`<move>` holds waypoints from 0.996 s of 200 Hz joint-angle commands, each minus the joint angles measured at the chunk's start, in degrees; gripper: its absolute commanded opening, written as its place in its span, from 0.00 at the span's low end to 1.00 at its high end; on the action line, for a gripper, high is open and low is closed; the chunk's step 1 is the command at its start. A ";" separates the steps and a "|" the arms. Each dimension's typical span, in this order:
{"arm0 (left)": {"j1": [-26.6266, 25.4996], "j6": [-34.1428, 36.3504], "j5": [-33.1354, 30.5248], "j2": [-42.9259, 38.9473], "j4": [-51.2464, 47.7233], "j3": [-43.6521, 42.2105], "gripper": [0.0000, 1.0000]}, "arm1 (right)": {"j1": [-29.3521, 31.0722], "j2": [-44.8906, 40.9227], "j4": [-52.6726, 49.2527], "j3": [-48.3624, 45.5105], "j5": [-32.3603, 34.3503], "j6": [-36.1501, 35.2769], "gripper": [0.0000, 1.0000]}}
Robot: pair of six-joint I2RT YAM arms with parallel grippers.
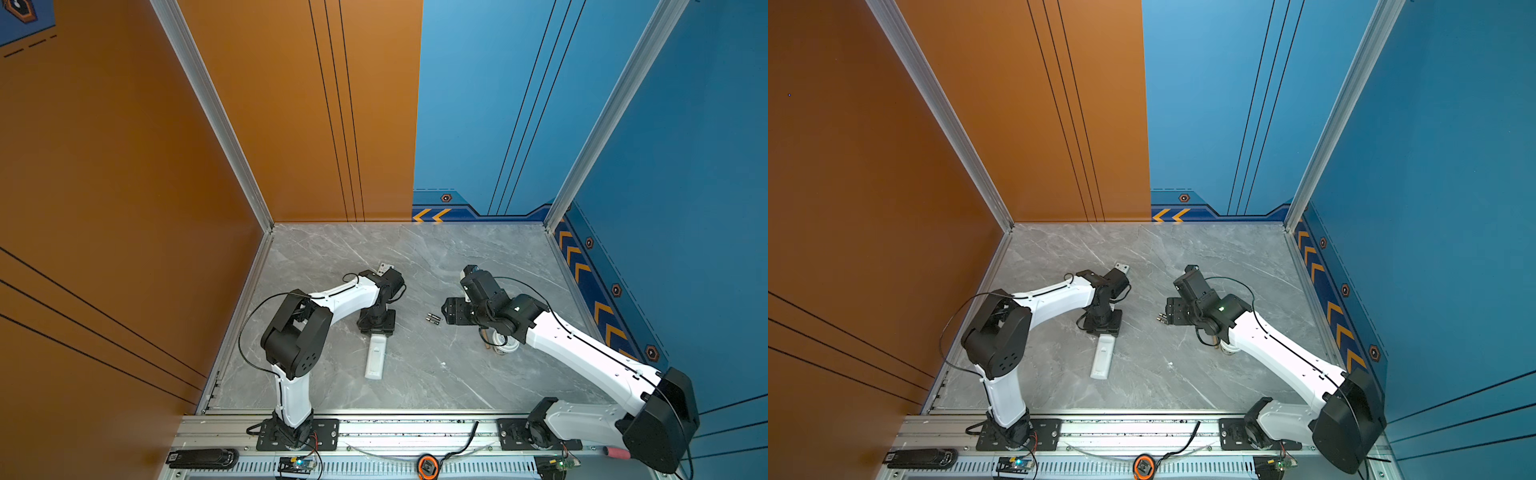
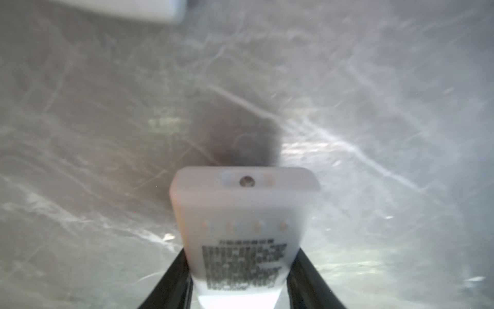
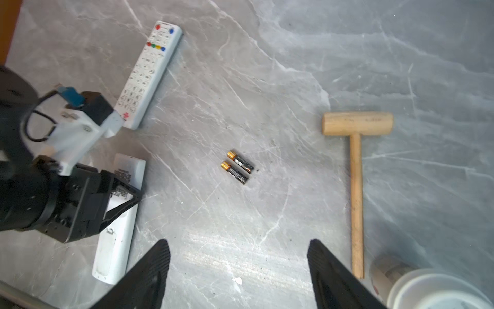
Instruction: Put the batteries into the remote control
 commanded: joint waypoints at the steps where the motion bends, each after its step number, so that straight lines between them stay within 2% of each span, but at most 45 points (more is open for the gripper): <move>1: -0.63 -9.95 1.20 2.44 3.83 2.46 0.34 | 3.78 2.67 -4.29 1.10 2.92 5.23 0.81; 31: 0.49 -13.79 3.62 2.49 6.91 1.20 0.54 | 8.49 6.92 -4.21 4.44 2.99 2.37 0.83; 43: 0.79 -13.85 3.76 1.42 7.29 0.62 0.68 | 9.57 8.56 -3.21 5.33 1.96 1.73 0.84; 52: 1.29 -13.76 4.70 0.13 7.89 -0.37 0.77 | 10.14 9.79 -2.30 5.94 0.91 1.30 0.85; 66: 2.87 -14.11 6.60 -3.29 9.48 -3.46 0.85 | 10.92 11.90 -0.95 6.65 -1.11 0.65 0.86; 68: 3.13 -14.11 6.83 -3.98 9.81 -3.98 0.89 | 11.06 12.18 -0.71 6.79 -1.67 0.55 0.86; 73: 3.96 -14.12 7.51 -5.78 10.48 -5.00 0.93 | 11.36 13.11 -0.39 7.30 -2.35 0.19 0.87; 99: 8.39 -12.15 11.07 -16.29 11.51 -10.87 1.00 | 14.12 19.71 -0.42 12.31 -5.57 -1.64 0.90; 123: 14.05 -10.74 13.81 -27.42 11.44 -18.00 0.98 | 16.16 27.18 -2.02 18.36 -8.88 -3.79 0.91; 140: 18.02 -7.97 13.42 -33.95 9.16 -20.62 0.98 | 16.76 31.42 -2.52 21.32 -11.40 -4.27 0.91; 166: 22.34 -2.62 13.64 -36.46 4.65 -21.14 0.98 | 17.26 37.09 -5.07 25.48 -14.23 -4.29 0.91; 199: 24.15 -1.90 13.59 -37.14 4.75 -22.06 0.98 | 17.99 44.15 -11.18 31.30 -15.37 -4.30 0.90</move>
